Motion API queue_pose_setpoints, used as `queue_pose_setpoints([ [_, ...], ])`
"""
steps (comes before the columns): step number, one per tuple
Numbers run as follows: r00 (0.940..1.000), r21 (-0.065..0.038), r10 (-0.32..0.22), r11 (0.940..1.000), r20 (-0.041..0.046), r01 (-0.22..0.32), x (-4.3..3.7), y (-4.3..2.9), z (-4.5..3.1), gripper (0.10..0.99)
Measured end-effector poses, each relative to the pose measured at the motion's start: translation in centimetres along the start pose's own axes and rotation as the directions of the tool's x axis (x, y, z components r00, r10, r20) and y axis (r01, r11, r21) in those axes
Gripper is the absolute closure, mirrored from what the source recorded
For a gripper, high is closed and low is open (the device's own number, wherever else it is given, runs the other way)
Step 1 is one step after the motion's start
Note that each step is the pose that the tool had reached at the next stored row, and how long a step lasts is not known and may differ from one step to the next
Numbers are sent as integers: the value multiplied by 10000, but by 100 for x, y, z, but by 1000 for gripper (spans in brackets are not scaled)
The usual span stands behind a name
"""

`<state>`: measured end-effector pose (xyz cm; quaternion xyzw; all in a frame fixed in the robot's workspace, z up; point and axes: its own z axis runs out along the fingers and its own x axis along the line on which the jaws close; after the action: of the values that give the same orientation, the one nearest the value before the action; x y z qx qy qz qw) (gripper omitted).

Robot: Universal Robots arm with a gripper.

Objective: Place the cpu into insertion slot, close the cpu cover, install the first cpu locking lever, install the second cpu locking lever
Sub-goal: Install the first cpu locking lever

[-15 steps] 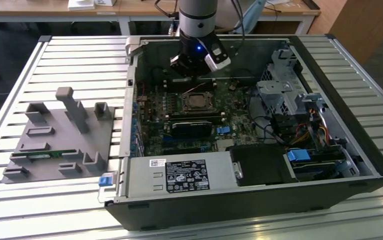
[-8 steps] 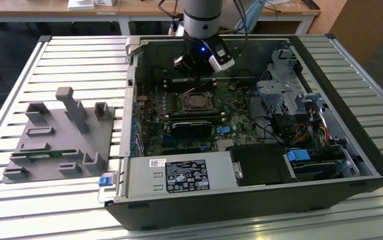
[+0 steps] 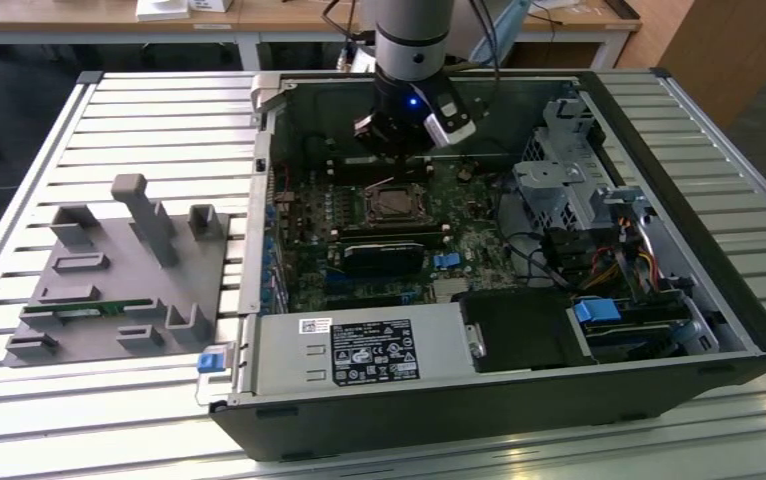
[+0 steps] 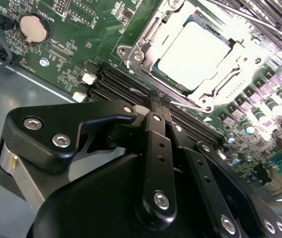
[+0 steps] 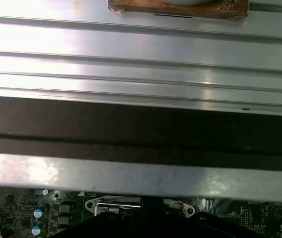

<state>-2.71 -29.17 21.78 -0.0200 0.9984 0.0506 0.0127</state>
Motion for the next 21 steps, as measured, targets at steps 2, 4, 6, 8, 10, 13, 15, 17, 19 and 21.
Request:
queue_pose_setpoints([
  [2,10000,-1,2,10000,-19,-2,-17,3,18,980],
  [4,10000,-2,5,10000,-39,-5,-34,3,37,980],
  [6,10000,-3,6,10000,-58,-6,-50,3,56,980],
  [8,10000,-3,8,10000,-79,-8,-66,2,76,980],
  [10,10000,-4,10,10000,-95,-10,-78,1,95,980],
  [13,9999,-5,12,10000,-112,-12,-92,-3,123,980],
  [15,9999,-4,13,10000,-120,-13,-97,-5,142,980],
  [17,9999,-5,14,10000,-123,-14,-97,-6,159,980],
  [19,9999,-5,14,10000,-125,-14,-97,-8,172,980],
  [21,9999,-4,13,10000,-126,-13,-97,-9,178,980],
])
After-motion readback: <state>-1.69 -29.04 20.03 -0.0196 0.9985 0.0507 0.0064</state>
